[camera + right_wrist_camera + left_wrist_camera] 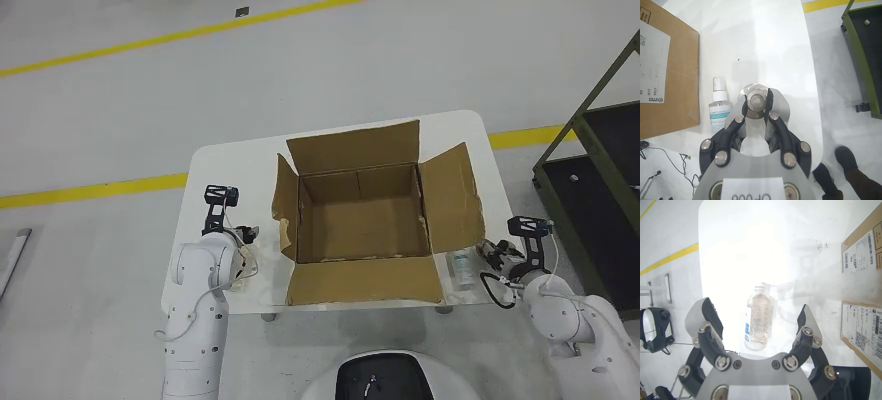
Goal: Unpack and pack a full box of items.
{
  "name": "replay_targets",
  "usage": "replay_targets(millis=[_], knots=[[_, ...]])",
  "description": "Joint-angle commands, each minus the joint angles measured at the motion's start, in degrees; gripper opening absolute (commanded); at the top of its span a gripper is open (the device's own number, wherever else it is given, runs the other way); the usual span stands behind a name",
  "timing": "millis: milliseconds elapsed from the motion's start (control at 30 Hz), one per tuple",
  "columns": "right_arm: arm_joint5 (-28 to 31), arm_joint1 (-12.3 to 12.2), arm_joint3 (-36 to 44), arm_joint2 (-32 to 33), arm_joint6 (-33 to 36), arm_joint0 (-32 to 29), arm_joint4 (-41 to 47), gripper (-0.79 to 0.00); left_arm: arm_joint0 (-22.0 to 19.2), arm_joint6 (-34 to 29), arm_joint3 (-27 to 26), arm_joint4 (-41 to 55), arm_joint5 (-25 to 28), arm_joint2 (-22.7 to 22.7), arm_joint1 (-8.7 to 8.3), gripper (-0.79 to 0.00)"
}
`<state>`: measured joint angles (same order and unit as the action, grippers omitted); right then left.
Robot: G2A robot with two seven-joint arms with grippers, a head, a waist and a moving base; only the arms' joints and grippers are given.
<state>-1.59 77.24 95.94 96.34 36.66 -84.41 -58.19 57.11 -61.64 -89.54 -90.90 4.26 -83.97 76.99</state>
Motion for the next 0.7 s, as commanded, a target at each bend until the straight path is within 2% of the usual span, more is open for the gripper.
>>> replay_targets(millis=[0, 300, 400, 467, 567, 667], knots=[[0.1, -0.1, -0.3, -0.1, 0.1, 0.2, 0.1, -0.542, 0.0, 0.0, 0.0, 0.0, 0.0, 0.0, 0.00, 0.000], [0.6, -0.4, -0.2, 0.0, -0.5, 0.5, 2.5, -0.514, 0.0, 0.0, 0.0, 0.0, 0.0, 0.0, 0.00, 0.000], [2.2, -0.4, 2.7, 1.8, -3.3, -0.3, 8.4, -0.573, 0.0, 0.0, 0.0, 0.0, 0.0, 0.0, 0.00, 0.000], [5.0, -0.4, 5.7, 3.2, -7.0, -0.9, 11.1, -0.767, 0.0, 0.0, 0.0, 0.0, 0.0, 0.0, 0.00, 0.000], [9.4, -0.5, 9.7, 4.8, -14.1, -1.1, 13.8, -0.785, 0.0, 0.0, 0.0, 0.0, 0.0, 0.0, 0.00, 0.000], [11.9, -0.7, 13.5, 5.2, -20.1, -0.6, 11.0, -0.785, 0.0, 0.0, 0.0, 0.0, 0.0, 0.0, 0.00, 0.000]])
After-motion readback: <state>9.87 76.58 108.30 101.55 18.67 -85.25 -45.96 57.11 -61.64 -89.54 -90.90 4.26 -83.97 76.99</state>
